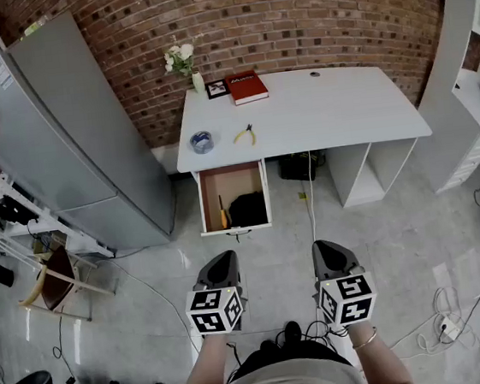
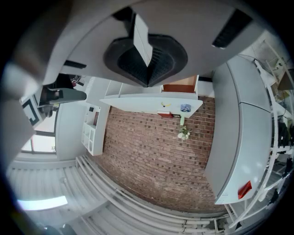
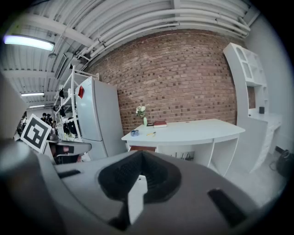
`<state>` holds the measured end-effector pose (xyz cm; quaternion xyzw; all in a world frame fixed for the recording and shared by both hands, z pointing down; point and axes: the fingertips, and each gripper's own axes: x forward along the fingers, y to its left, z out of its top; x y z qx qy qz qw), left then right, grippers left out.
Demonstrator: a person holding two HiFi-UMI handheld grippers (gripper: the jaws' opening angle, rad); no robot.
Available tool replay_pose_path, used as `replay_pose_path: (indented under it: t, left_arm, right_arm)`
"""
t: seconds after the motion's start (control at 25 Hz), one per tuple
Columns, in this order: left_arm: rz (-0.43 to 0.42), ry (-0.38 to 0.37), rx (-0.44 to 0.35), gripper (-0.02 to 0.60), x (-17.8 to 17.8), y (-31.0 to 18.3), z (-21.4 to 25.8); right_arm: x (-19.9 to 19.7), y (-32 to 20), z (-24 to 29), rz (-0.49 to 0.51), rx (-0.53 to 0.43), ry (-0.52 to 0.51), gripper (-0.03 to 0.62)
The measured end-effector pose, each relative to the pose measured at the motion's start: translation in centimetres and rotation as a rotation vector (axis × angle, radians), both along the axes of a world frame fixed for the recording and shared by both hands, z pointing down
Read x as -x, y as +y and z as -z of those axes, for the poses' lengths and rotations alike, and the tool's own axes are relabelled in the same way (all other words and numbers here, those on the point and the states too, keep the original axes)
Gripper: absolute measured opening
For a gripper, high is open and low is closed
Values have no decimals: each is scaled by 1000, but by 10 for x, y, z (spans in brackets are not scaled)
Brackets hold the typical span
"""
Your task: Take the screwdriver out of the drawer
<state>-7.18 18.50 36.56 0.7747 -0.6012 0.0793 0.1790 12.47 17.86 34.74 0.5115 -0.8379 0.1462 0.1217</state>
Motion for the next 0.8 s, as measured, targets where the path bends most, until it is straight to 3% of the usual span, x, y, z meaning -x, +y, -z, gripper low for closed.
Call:
replay_pose_path:
  t: [0.64, 0.8]
  left_arm:
    - [9, -21, 7, -8, -5, -12, 0]
    - [13, -21, 5, 17, -6, -15, -2]
  right_arm:
    - [-6, -11, -2, -3, -17, 0, 2]
    - [-11, -15, -6, -6, -13, 8, 2]
